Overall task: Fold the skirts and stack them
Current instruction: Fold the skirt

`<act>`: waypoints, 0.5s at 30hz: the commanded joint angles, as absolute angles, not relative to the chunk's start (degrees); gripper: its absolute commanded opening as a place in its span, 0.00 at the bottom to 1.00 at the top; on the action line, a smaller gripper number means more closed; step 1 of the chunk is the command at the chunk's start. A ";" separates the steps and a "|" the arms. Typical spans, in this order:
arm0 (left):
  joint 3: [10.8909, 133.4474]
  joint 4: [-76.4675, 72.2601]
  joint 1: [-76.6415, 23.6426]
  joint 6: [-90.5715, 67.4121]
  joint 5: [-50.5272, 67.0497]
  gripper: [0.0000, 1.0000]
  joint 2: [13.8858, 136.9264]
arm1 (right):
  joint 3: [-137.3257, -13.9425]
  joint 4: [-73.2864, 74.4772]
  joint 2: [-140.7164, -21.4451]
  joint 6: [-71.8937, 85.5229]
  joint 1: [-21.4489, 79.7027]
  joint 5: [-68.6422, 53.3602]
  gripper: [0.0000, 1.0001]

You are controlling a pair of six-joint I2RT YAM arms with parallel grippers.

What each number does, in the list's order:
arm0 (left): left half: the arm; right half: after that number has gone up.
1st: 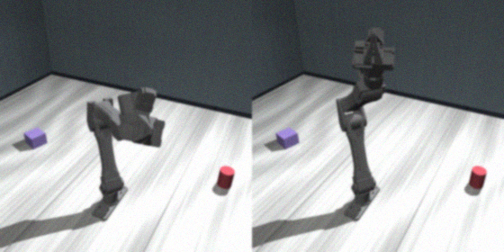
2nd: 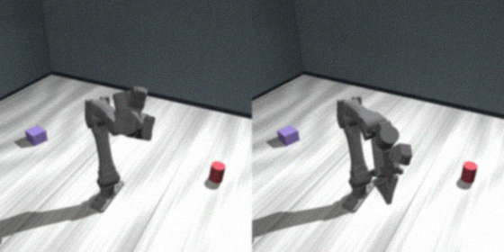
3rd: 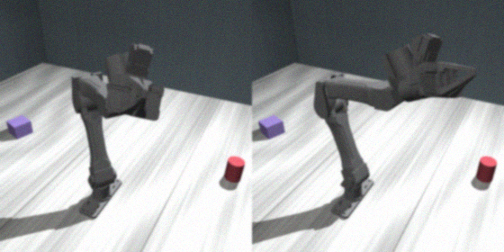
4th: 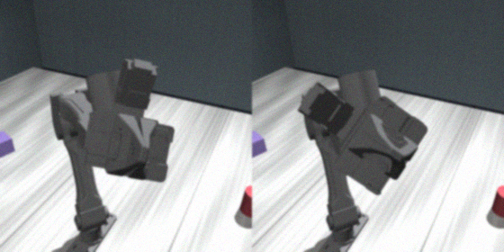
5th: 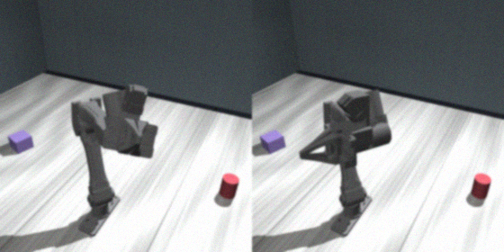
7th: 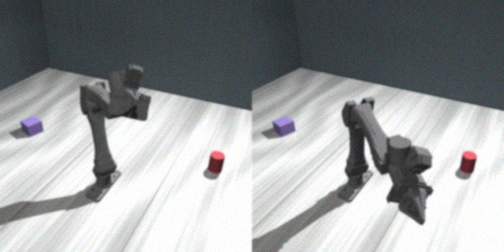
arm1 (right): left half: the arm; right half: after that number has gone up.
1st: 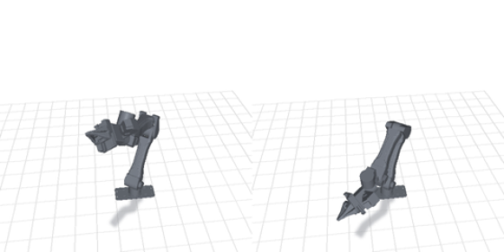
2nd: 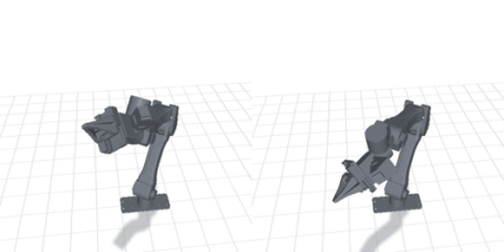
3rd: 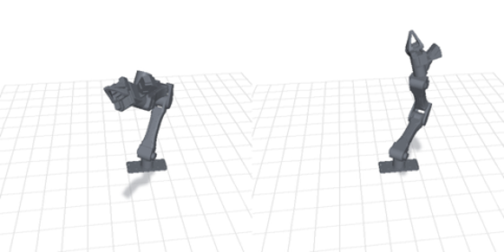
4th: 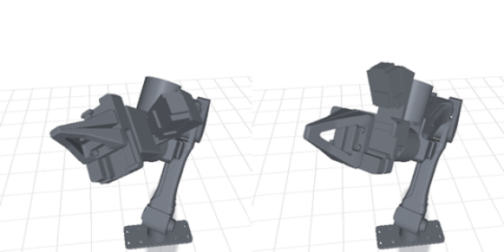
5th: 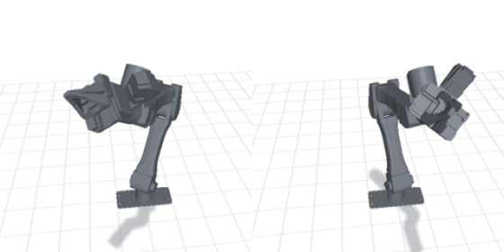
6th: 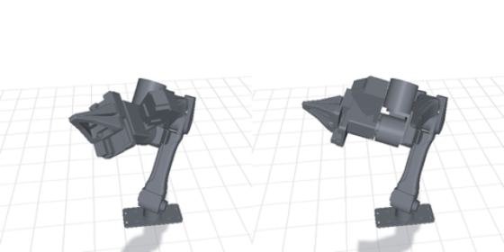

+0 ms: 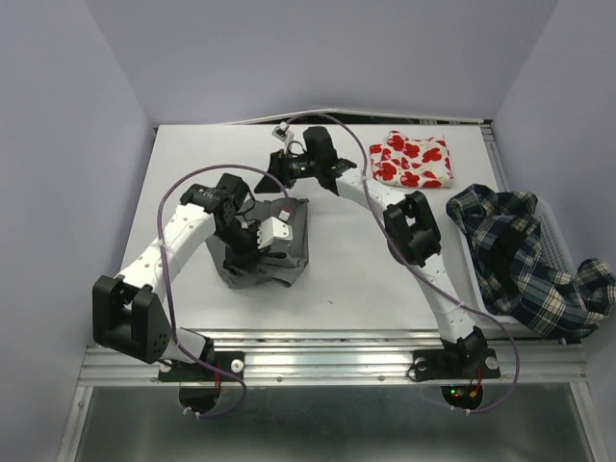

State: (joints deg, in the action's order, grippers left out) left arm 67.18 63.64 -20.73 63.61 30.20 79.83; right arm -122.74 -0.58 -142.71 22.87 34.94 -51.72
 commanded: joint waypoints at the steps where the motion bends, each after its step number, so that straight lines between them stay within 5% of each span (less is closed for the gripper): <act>1: 68.11 64.51 -21.80 62.76 32.61 0.00 77.96 | -123.31 -0.18 -147.74 21.44 34.80 -48.25 0.59; 11: 82.14 63.46 -15.83 64.60 28.04 0.00 89.36 | -109.61 -12.29 -148.45 30.93 34.80 -60.99 0.33; 15: 88.59 62.06 -14.24 65.39 26.28 0.00 95.26 | -105.83 -13.53 -148.27 30.67 35.33 -62.66 0.30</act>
